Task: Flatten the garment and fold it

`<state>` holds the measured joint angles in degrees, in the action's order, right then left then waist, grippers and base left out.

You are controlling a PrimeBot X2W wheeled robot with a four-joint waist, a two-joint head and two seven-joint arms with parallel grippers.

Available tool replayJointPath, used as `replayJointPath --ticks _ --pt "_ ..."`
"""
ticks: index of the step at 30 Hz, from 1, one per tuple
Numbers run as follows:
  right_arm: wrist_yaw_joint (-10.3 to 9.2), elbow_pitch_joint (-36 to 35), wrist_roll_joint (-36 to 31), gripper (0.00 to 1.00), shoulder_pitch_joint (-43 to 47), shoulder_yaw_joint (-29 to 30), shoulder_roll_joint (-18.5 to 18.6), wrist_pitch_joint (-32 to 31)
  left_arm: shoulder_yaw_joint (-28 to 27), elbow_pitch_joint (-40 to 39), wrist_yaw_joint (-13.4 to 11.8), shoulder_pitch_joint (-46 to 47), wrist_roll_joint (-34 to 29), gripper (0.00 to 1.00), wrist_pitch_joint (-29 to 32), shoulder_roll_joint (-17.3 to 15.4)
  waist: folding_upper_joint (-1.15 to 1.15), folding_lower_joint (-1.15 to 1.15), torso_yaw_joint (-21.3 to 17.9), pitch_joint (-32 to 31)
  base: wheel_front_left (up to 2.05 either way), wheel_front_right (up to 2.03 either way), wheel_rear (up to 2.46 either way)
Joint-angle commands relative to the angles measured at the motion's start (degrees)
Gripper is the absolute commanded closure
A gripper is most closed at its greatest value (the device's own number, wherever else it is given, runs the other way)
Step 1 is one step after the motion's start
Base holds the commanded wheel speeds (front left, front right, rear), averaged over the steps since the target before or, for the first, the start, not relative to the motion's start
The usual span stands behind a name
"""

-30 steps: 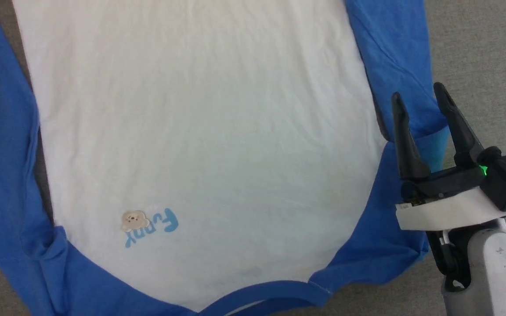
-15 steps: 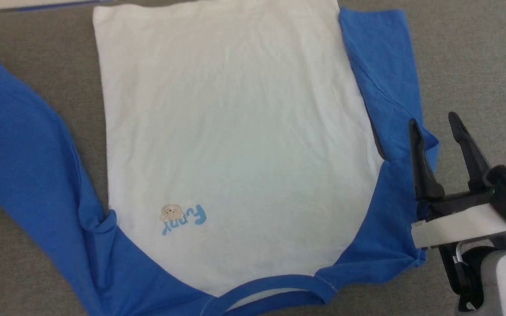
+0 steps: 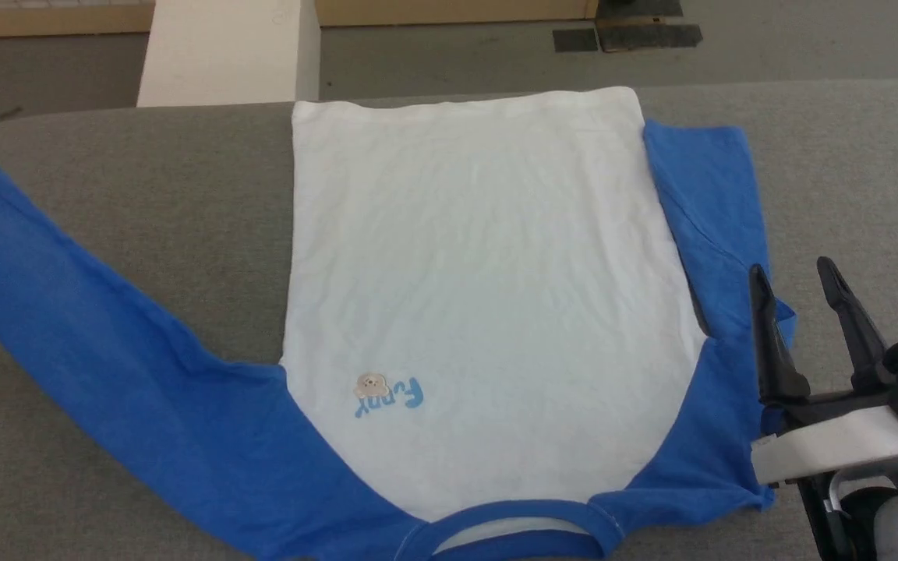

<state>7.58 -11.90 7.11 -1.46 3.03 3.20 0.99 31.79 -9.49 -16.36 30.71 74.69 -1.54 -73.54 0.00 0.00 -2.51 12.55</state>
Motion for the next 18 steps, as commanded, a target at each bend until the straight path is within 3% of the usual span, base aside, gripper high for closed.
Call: replayJointPath --ticks 1,5,8,10,14,18 --pt "-0.09 -0.26 0.22 0.0 0.83 0.12 -0.15 -0.21 -0.23 -3.05 -0.93 -1.31 -0.14 1.0 -0.81 -0.73 0.0 0.0 1.97 -1.91 0.0 0.0 0.0" --pt "-0.09 -0.35 0.41 0.0 1.4 0.26 -0.23 -0.31 0.76 -14.61 -2.66 -1.74 -2.37 1.0 -1.19 -0.55 0.0 0.0 2.3 -2.25 0.0 0.0 0.0" --pt "-0.09 -0.37 0.58 0.0 1.51 0.22 -0.27 -0.44 3.32 -22.35 -1.92 -0.2 -4.25 1.0 0.73 3.3 0.0 0.0 2.21 -2.43 0.0 0.0 0.0" --pt "-0.09 -0.37 0.61 0.0 1.54 0.17 -0.28 -0.55 6.03 -24.95 -0.15 1.78 -6.03 1.0 3.35 6.52 0.0 0.0 2.0 -2.51 0.0 0.0 0.0" --pt "-0.09 -0.41 0.5 0.0 1.57 -0.04 -0.3 -0.9 13.86 -24.83 4.12 7.96 -9.89 1.0 10.63 17.26 0.0 0.0 1.2 -2.44 0.0 0.0 0.0" --pt "-0.09 -0.51 0.64 0.0 1.47 0.19 -0.31 -0.88 21.72 -18.09 7.6 14.34 -12.61 1.0 16.62 30.26 0.0 0.0 -0.41 -2.19 0.0 0.0 0.0"
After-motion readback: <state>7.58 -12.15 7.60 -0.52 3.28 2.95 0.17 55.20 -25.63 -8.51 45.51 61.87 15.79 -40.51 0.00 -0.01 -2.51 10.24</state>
